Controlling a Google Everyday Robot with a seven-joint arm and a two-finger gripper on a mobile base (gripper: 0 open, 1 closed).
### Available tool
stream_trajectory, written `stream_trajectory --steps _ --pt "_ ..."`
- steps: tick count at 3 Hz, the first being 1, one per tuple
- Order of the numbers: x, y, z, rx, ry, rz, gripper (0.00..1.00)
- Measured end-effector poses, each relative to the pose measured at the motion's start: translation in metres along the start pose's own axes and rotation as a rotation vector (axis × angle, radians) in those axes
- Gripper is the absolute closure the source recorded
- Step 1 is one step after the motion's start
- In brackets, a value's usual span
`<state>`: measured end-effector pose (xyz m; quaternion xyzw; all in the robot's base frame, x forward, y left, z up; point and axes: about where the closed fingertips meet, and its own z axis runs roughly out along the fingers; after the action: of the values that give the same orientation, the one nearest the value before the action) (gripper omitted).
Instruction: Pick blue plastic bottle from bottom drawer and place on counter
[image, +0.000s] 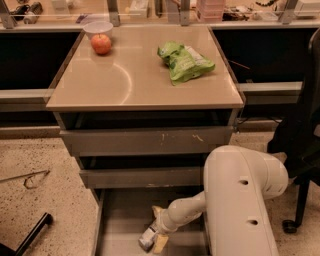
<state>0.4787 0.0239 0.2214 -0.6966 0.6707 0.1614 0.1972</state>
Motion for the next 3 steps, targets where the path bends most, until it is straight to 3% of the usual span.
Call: stream_trajectory --steps 3 --pt "0.001 -0.012 0.061 -0.011 -0.015 -0.042 0.0"
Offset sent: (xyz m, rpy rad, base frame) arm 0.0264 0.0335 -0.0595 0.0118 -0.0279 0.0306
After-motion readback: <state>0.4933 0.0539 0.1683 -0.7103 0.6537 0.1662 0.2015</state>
